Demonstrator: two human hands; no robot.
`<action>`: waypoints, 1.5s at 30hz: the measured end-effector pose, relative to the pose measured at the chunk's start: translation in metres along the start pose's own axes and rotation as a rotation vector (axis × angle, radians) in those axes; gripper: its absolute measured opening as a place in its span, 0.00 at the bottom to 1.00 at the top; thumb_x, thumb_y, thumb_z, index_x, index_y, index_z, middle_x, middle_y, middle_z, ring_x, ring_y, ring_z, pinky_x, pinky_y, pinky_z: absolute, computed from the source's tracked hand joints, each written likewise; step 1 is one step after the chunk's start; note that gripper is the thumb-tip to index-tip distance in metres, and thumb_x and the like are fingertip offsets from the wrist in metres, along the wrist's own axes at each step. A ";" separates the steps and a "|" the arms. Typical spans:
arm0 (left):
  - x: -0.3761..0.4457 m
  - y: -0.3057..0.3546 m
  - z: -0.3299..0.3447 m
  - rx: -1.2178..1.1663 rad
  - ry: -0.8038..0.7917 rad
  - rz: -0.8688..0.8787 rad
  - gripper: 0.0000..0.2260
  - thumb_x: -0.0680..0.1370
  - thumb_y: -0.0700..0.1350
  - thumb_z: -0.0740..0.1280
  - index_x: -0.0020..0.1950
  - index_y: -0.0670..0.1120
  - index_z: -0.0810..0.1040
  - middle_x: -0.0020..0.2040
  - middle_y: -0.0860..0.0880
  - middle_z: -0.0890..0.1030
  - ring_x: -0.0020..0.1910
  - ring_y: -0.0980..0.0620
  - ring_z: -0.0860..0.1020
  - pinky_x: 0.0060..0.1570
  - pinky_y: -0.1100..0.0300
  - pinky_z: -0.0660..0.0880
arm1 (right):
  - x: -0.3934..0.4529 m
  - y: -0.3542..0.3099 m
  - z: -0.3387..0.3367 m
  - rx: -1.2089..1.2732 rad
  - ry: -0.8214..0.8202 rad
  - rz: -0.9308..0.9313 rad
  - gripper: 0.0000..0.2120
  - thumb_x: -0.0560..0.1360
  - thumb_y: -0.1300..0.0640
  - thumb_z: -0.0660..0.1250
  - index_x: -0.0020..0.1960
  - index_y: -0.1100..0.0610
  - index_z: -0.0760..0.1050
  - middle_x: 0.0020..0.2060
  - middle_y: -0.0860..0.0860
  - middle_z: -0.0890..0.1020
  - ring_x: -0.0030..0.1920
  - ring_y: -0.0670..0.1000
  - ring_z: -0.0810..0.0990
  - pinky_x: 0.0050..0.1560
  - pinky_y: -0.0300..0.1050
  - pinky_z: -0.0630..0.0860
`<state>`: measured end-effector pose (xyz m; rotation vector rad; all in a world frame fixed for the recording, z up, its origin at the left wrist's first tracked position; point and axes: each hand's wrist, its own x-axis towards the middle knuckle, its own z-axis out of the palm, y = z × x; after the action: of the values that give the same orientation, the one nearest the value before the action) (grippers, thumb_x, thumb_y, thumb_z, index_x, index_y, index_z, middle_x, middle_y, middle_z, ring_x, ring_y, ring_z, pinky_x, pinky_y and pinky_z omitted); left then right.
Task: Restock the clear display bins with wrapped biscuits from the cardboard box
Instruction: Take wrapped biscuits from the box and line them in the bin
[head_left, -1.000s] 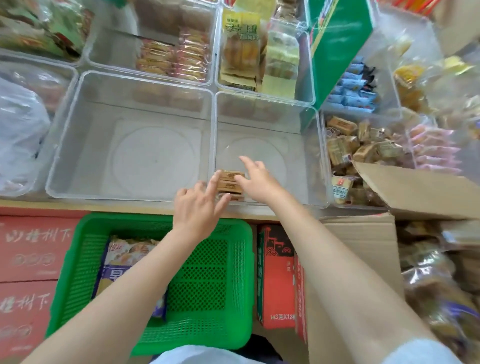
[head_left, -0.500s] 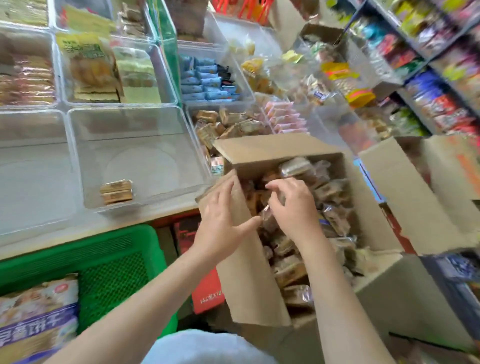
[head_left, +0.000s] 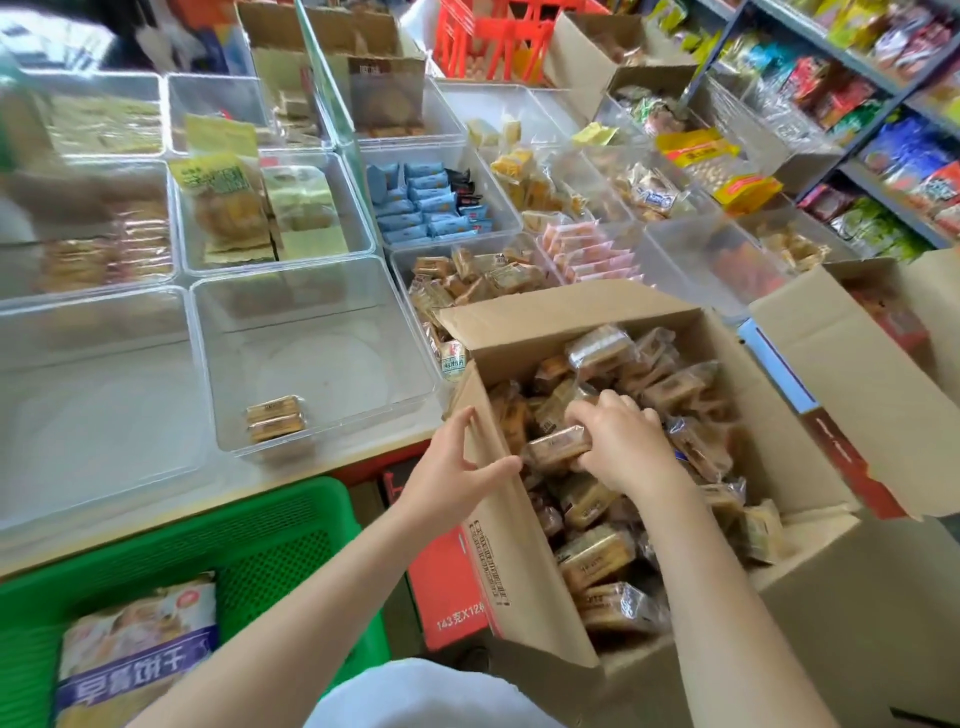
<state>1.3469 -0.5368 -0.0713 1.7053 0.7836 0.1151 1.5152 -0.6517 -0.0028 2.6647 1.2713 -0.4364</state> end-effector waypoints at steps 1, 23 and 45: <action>0.002 0.000 -0.004 0.009 -0.018 0.001 0.40 0.76 0.60 0.71 0.82 0.55 0.54 0.79 0.55 0.62 0.53 0.60 0.80 0.41 0.66 0.76 | -0.001 0.000 -0.010 0.056 0.008 -0.004 0.15 0.75 0.53 0.73 0.58 0.48 0.73 0.50 0.46 0.69 0.57 0.52 0.72 0.62 0.51 0.69; 0.031 -0.191 -0.210 0.722 0.337 -0.198 0.54 0.70 0.78 0.58 0.83 0.47 0.42 0.81 0.46 0.33 0.79 0.44 0.58 0.74 0.49 0.61 | 0.219 -0.320 0.097 0.319 -0.074 -0.378 0.17 0.77 0.57 0.68 0.65 0.48 0.77 0.58 0.51 0.77 0.58 0.55 0.77 0.53 0.48 0.75; 0.029 -0.137 -0.173 0.396 0.568 0.003 0.31 0.73 0.65 0.57 0.67 0.46 0.76 0.73 0.43 0.72 0.75 0.43 0.64 0.72 0.45 0.60 | 0.115 -0.241 0.025 0.474 -0.037 -0.547 0.10 0.82 0.55 0.60 0.53 0.55 0.81 0.45 0.49 0.83 0.45 0.49 0.79 0.46 0.46 0.74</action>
<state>1.2280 -0.3665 -0.1520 2.0781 1.2873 0.4887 1.3912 -0.4227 -0.0676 2.5838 2.1123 -0.9567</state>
